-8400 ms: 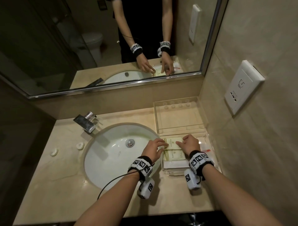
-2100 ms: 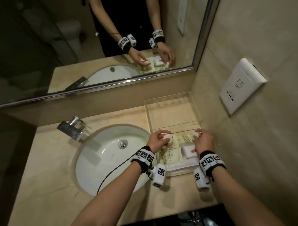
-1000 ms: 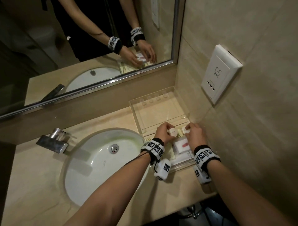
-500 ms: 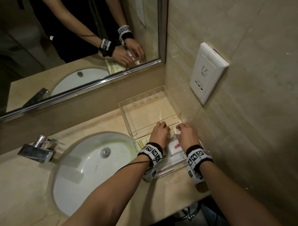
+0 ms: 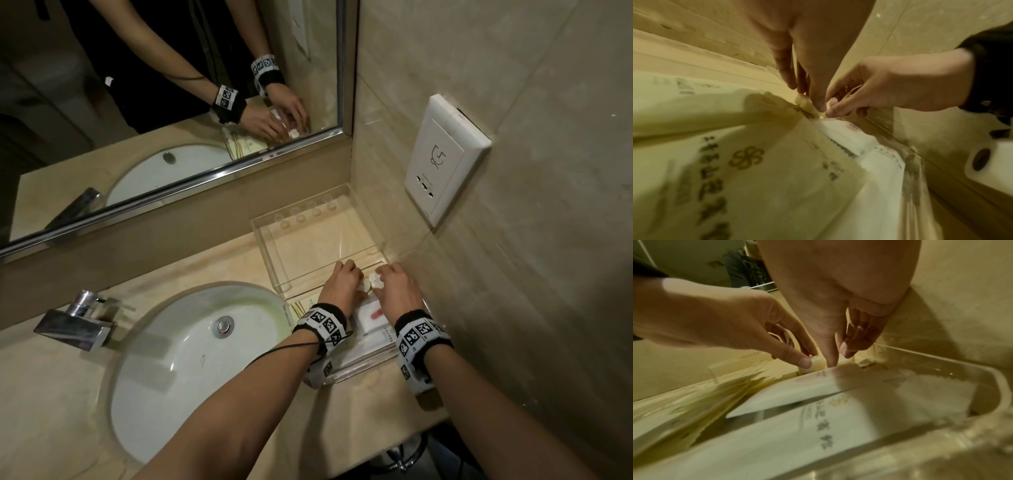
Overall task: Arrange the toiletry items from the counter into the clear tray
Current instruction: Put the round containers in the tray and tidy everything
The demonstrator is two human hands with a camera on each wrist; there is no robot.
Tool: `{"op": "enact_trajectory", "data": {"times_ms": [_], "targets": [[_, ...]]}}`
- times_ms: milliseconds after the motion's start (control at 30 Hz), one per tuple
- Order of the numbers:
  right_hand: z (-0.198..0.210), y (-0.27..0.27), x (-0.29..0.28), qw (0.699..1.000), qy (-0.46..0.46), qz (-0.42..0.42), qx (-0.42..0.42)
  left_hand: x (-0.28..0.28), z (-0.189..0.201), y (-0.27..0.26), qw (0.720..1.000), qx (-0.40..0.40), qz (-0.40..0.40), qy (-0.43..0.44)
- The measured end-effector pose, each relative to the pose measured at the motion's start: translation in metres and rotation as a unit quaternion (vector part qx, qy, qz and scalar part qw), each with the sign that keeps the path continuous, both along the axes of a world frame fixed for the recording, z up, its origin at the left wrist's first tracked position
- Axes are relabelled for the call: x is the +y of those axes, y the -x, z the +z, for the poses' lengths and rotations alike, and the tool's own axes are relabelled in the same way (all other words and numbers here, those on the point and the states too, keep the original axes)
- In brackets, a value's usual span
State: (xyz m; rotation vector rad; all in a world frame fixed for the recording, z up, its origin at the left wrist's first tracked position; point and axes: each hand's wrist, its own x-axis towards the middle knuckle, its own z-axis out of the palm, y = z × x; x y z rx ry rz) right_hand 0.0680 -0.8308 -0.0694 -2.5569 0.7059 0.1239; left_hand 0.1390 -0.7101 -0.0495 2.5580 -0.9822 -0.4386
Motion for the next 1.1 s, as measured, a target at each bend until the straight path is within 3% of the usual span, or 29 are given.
{"op": "enact_trajectory", "data": {"times_ms": [267, 367, 500, 633, 800, 1100], "targets": [[0.005, -0.001, 0.001, 1.0, -0.001, 0.001, 0.001, -0.004, -0.002, -0.003, 1.0, 0.012, -0.008, 0.003], [0.01, 0.001, 0.001, 1.0, -0.012, -0.006, 0.004, 0.002, 0.0, -0.002, 0.998, 0.035, 0.015, 0.051], [0.015, 0.009, 0.004, 0.997, -0.063, -0.017, -0.041, 0.035, 0.01, -0.012, 0.99, 0.042, 0.045, 0.126], [0.017, 0.023, 0.021, 0.991, -0.112, 0.018, -0.068, 0.082, 0.017, -0.015, 0.995, 0.054, 0.013, 0.08], [0.029, 0.032, 0.049, 0.99, -0.142, -0.01, -0.001, 0.115, 0.016, -0.002, 0.998, 0.05, -0.021, 0.007], [0.032, 0.026, 0.079, 0.976, -0.157, -0.052, 0.139, 0.128, 0.009, 0.012, 0.999, 0.031, -0.024, -0.023]]}}
